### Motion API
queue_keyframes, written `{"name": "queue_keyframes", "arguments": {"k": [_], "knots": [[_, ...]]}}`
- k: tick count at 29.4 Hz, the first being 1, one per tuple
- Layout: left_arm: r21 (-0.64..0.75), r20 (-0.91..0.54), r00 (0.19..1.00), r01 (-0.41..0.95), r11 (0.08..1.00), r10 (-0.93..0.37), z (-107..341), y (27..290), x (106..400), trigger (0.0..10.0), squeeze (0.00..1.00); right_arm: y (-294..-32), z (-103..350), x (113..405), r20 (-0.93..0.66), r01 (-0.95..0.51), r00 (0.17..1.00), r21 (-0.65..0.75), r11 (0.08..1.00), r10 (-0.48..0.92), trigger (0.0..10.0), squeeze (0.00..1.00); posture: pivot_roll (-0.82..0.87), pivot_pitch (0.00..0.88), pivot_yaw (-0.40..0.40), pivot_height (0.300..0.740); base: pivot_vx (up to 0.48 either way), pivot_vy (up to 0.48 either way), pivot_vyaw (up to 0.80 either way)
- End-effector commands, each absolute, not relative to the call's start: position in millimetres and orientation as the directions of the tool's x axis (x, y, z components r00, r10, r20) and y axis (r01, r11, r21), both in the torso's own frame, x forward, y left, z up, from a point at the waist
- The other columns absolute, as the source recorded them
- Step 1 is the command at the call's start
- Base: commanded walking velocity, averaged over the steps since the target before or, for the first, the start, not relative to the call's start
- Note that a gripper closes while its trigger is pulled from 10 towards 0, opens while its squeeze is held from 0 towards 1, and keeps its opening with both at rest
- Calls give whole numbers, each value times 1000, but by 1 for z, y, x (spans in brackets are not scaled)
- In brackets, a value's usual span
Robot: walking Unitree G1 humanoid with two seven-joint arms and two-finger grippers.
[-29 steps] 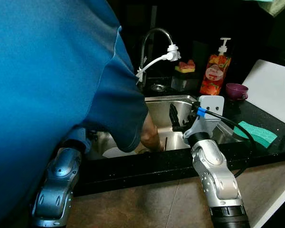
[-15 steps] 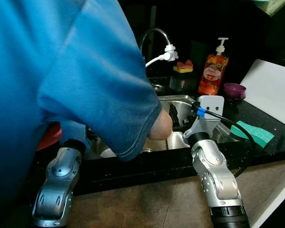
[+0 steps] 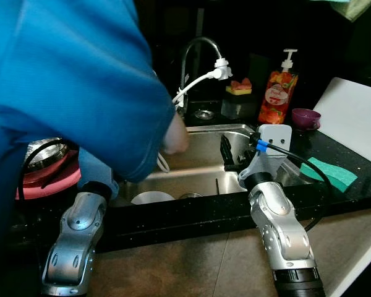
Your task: Kitchen organization
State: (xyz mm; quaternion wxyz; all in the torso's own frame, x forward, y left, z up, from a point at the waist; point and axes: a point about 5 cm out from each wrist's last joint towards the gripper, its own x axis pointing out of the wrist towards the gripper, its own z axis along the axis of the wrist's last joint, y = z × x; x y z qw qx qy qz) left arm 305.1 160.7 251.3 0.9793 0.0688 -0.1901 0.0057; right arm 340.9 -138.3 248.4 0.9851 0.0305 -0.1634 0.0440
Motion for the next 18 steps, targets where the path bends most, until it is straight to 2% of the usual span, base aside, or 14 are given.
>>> {"name": "queue_keyframes", "arguments": {"k": [1,18], "knots": [[130,369,929,-32,991,-18,251,159,306,10000,0,-139,248,341,326,-91,943,51,995,69,10000,0,72,40,-47,740,0,0,0],[131,368,930,-31,991,-20,252,159,306,10000,0,-139,248,340,326,-88,943,55,995,66,10000,0,71,47,-46,740,0,0,0]]}}
